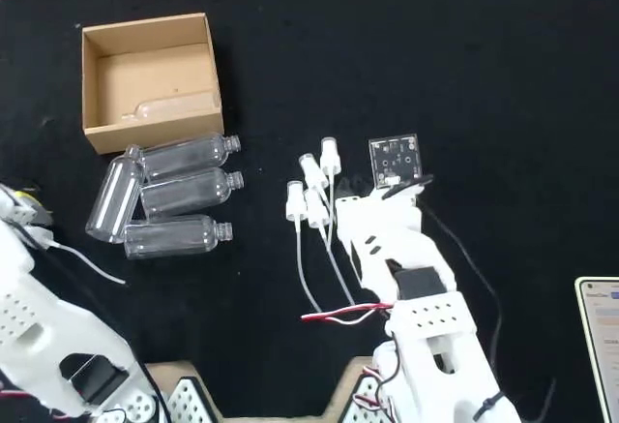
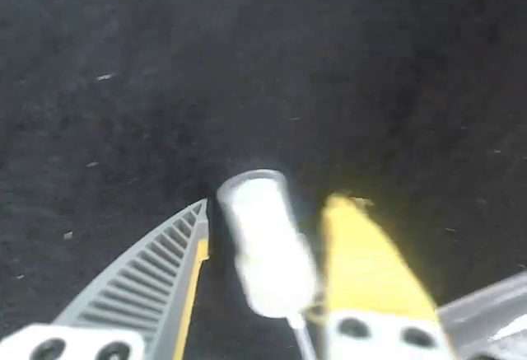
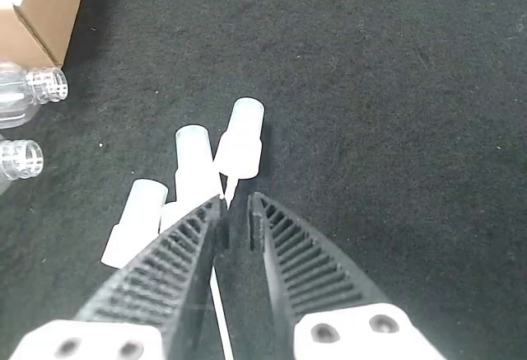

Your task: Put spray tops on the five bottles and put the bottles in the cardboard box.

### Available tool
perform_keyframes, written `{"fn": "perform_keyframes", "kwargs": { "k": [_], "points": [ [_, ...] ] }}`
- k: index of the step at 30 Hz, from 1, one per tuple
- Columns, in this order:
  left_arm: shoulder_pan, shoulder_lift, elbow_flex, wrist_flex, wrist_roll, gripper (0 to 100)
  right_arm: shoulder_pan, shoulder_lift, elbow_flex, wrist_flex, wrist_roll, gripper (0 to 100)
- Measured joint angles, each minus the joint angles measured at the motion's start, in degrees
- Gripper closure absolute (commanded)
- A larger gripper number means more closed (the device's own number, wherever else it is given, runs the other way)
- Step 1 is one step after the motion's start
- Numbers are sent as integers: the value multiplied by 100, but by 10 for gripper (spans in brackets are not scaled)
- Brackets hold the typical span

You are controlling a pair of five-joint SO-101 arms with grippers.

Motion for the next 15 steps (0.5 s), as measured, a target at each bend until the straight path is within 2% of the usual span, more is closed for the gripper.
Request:
{"fn": "perform_keyframes", "kwargs": {
  "k": [5, 10, 15],
  "points": [
    [229, 0, -79, 18, 0, 910, 0, 0, 0, 0, 0, 942],
    [475, -35, -202, 589, 0, 910, 0, 0, 0, 0, 0, 942],
    [703, -440, -905, 1248, 0, 910, 0, 0, 0, 0, 0, 941]
  ]
}}
